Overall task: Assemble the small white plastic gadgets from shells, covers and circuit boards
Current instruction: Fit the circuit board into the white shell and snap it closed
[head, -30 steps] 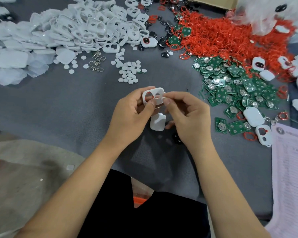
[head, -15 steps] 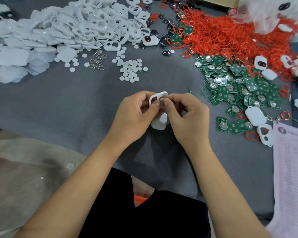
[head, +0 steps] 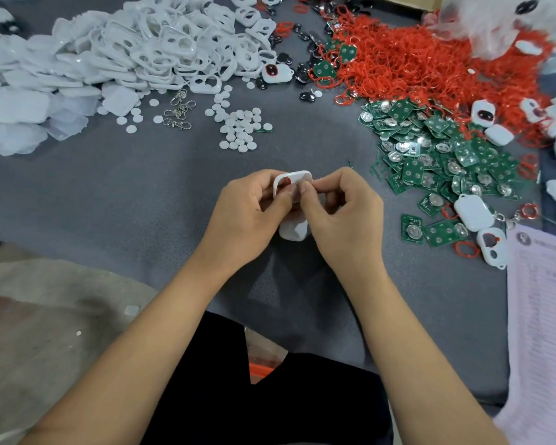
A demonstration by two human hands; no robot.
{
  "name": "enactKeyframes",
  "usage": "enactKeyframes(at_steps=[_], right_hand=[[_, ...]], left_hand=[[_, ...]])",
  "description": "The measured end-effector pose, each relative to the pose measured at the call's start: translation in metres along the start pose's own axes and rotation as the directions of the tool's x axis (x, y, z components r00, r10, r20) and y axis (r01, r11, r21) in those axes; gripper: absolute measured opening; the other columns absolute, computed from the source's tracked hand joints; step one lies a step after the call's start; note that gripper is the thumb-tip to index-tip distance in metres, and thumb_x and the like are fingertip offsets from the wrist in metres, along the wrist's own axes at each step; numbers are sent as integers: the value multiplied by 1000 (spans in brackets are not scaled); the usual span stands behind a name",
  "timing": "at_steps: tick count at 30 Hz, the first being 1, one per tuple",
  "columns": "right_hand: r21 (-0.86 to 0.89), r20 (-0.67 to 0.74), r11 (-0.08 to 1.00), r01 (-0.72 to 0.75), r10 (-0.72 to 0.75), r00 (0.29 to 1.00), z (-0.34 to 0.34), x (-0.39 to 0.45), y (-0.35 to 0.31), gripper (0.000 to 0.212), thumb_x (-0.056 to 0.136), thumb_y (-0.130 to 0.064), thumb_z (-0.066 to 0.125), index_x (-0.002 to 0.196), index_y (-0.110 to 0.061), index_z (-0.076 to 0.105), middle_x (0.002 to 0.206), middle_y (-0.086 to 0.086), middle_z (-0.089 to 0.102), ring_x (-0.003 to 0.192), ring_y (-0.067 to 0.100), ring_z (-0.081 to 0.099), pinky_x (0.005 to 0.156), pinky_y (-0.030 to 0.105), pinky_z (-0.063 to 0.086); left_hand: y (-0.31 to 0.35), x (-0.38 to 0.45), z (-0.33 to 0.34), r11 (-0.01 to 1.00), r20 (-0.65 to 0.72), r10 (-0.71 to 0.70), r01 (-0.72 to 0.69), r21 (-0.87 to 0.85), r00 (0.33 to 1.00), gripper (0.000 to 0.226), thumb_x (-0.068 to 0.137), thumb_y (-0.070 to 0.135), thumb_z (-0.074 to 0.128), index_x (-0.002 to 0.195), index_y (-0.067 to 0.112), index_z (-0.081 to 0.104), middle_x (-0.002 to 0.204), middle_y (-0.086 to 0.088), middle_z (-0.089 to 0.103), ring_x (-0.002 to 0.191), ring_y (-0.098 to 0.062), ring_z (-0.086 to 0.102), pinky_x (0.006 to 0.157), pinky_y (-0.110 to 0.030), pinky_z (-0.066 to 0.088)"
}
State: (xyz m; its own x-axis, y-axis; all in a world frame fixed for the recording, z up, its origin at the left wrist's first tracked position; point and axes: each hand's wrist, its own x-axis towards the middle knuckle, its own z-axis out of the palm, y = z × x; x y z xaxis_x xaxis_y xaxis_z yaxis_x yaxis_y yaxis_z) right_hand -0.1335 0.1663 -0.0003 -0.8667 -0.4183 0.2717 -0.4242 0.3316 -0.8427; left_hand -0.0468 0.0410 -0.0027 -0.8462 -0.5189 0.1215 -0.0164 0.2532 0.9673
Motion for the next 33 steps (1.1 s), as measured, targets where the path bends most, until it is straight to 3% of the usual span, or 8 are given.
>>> enactKeyframes(at_steps=[3,7,12,15,22,26,30,33], right_hand=[[55,-14,998,15,-14,1000,-1,1,-2,20,90,-20,77,84,-19,58,73,-12,57,63,7,53,61,14,38],[100,61,993,71,-77,995,-3,3,-2,18,94,-12,71,110,-21,69,96,-6,65,83,11,65,73,25,52],[106,111,992,74,-86,990,-4,3,-2,18,98,-11,66,104,-27,68,99,-1,68,87,17,67,76,37,55],[140,122,989,50,-68,990,-4,2,-3,14,98,-8,64,103,-20,68,90,-8,69,82,13,67,73,32,56],[91,93,992,89,-98,991,-5,2,-5,12,98,-12,67,105,-17,73,94,-7,72,83,12,69,71,25,54],[8,-47,979,203,-203,978,-19,4,2,15,103,-20,61,112,-16,73,95,0,71,71,15,62,65,24,45],[-95,-280,991,92,-115,953,-41,1,22,23,104,-23,53,104,-14,74,88,1,68,67,18,56,62,34,43],[-137,-338,991,13,-59,939,-55,-12,32,21,103,-24,55,99,-14,73,88,-1,68,73,18,58,68,39,48]], left_hand=[[0,-1,0,1000,1,21,-21,-17,1000,14,105,18,63,114,17,74,97,9,80,91,-4,76,80,-22,60],[1,-2,-3,997,9,79,-79,8,997,16,105,13,62,116,13,73,98,12,79,91,-1,75,77,-15,56],[-1,-3,-1,998,8,42,-42,-43,999,20,106,13,60,118,7,74,97,1,80,89,-10,78,77,-28,63],[-1,-4,0,998,-13,52,-53,-31,999,19,106,13,60,118,6,74,95,1,80,85,-9,78,73,-23,61],[-1,-4,0,996,-9,46,-47,-79,999,19,106,12,59,117,5,74,93,-2,80,85,-13,78,70,-27,63],[1,-6,1,984,30,-19,24,-179,999,16,104,9,59,111,9,73,91,-5,79,77,-23,80,64,-33,64],[3,-7,-2,969,121,-12,41,-245,993,19,103,5,54,113,11,69,87,-9,78,71,-29,79,60,-31,62],[2,-5,-5,969,186,-1,47,-242,983,16,101,7,56,111,9,68,86,-9,78,69,-30,78,58,-28,59]])
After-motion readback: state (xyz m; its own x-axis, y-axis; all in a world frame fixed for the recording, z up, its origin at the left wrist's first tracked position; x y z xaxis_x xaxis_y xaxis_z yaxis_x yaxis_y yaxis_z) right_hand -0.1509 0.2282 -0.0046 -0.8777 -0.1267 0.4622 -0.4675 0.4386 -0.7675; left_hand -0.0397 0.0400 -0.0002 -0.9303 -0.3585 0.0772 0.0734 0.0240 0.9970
